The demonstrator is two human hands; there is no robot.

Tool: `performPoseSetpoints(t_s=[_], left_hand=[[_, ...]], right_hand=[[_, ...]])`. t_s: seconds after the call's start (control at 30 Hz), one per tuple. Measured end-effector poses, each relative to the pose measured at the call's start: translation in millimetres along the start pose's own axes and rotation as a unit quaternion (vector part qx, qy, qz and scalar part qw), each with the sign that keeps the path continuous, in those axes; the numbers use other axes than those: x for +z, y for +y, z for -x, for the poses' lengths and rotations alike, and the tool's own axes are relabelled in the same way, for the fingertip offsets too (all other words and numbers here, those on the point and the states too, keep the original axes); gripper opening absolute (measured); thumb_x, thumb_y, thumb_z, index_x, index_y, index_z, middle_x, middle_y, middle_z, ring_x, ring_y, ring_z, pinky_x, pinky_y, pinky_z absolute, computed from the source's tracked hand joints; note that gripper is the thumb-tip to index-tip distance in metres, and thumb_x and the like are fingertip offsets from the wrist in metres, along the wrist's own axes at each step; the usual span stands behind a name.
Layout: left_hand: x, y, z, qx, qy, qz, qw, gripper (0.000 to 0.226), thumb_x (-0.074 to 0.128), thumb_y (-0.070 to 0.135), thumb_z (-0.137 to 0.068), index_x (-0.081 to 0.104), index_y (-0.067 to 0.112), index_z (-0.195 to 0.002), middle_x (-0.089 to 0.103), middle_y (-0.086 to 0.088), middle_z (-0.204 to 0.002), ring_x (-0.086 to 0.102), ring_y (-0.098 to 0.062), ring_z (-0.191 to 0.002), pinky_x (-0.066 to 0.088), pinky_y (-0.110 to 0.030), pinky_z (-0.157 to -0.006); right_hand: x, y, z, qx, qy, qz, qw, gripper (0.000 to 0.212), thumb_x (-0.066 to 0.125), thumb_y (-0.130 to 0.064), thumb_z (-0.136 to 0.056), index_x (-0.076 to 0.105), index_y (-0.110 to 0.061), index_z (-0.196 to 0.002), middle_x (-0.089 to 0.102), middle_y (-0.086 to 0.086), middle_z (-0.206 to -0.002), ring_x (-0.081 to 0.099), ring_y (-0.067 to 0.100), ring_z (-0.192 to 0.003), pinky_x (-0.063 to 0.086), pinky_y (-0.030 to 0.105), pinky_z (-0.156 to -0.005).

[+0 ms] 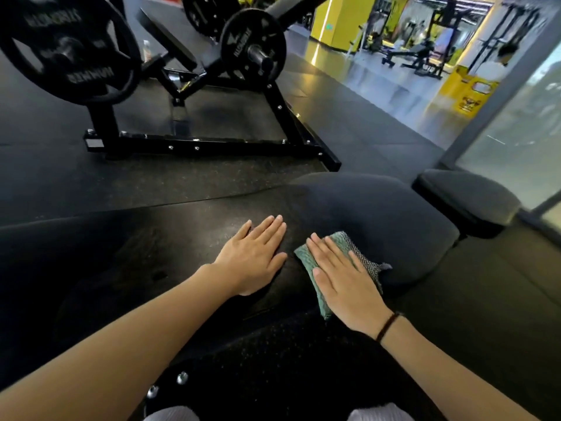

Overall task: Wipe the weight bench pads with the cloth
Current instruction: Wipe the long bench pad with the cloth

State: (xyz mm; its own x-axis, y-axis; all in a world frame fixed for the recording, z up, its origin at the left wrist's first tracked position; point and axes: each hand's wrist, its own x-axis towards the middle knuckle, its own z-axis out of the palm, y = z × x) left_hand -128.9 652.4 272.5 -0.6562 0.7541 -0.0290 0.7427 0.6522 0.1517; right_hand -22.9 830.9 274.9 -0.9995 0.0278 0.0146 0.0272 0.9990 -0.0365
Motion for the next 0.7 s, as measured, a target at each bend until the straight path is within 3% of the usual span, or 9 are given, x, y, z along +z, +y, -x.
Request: performPoseSetpoints(t_s=[0.1,0.27,0.4,0.47,0.57,0.63,0.7], left_hand=[[6,5,-4,-0.025,0.022,-0.012,0.999,0.070,-0.005,0.056,-0.088,-0.012,0.020,-0.148,-0.018,0.005,-0.156,-0.020,-0.009,-0.142,-0.012,-0.039,-0.115],[8,23,-21,-0.096,0.035,0.003,0.995,0.064,0.005,0.053,-0.095,-0.013,0.022,-0.148,-0.021,0.007,-0.154,-0.023,-0.010,-0.141,-0.010,-0.042,-0.118],[5,28,-24,-0.106,0.040,-0.007,0.994,0.068,-0.003,0.056,-0.088,-0.018,0.023,-0.146,-0.024,0.008,-0.153,-0.026,-0.007,-0.139,-0.018,-0.031,-0.111],[1,34,-25,-0.126,0.034,-0.007,0.991,0.067,0.000,0.057,-0.091,-0.018,0.023,-0.146,-0.026,0.009,-0.151,-0.026,-0.007,-0.139,-0.018,-0.029,-0.110],[-1,51,-35,-0.162,0.040,-0.003,0.986,0.067,0.000,0.055,-0.091,-0.018,0.021,-0.146,-0.027,0.008,-0.151,-0.027,-0.008,-0.139,-0.017,-0.029,-0.113],[0,63,-52,-0.173,0.055,0.012,0.983,0.066,0.003,0.049,-0.091,-0.016,0.020,-0.147,-0.023,0.007,-0.153,-0.026,-0.007,-0.139,-0.014,-0.030,-0.116],[2,73,-73,-0.181,0.068,0.023,0.981,0.065,0.006,0.047,-0.092,-0.012,0.019,-0.148,-0.019,0.007,-0.155,-0.024,-0.005,-0.140,-0.014,-0.029,-0.115]], right_hand=[[2,21,-53,0.016,0.000,-0.008,1.000,0.055,0.003,-0.045,-0.096,-0.002,-0.032,-0.150,-0.009,-0.021,-0.154,-0.008,0.001,-0.143,0.000,0.036,-0.116],[-6,45,-164,0.036,-0.046,-0.037,0.998,0.052,0.013,-0.037,-0.101,0.003,-0.026,-0.151,-0.005,-0.010,-0.159,-0.006,0.009,-0.145,0.000,0.044,-0.117],[-1,64,-95,-0.098,-0.013,-0.006,0.995,0.061,0.002,-0.046,-0.094,0.002,-0.025,-0.151,-0.004,-0.012,-0.158,-0.004,0.008,-0.145,0.005,0.040,-0.118],[3,81,-33,-0.170,0.032,-0.003,0.985,0.060,0.006,-0.047,-0.095,0.016,-0.026,-0.150,0.012,-0.012,-0.157,0.009,0.007,-0.144,0.015,0.037,-0.113],[4,105,-24,-0.217,0.003,-0.021,0.976,0.055,0.008,-0.043,-0.099,0.030,-0.028,-0.147,0.029,-0.013,-0.152,0.025,0.006,-0.139,0.023,0.035,-0.103],[-4,104,-67,-0.220,-0.008,-0.011,0.975,0.056,0.004,-0.045,-0.098,0.026,-0.029,-0.147,0.022,-0.014,-0.154,0.022,0.006,-0.141,0.019,0.034,-0.107],[-3,102,-124,-0.233,0.014,-0.022,0.972,0.063,-0.003,-0.049,-0.090,0.006,-0.029,-0.150,0.001,-0.016,-0.155,0.003,0.004,-0.144,0.007,0.034,-0.117]])
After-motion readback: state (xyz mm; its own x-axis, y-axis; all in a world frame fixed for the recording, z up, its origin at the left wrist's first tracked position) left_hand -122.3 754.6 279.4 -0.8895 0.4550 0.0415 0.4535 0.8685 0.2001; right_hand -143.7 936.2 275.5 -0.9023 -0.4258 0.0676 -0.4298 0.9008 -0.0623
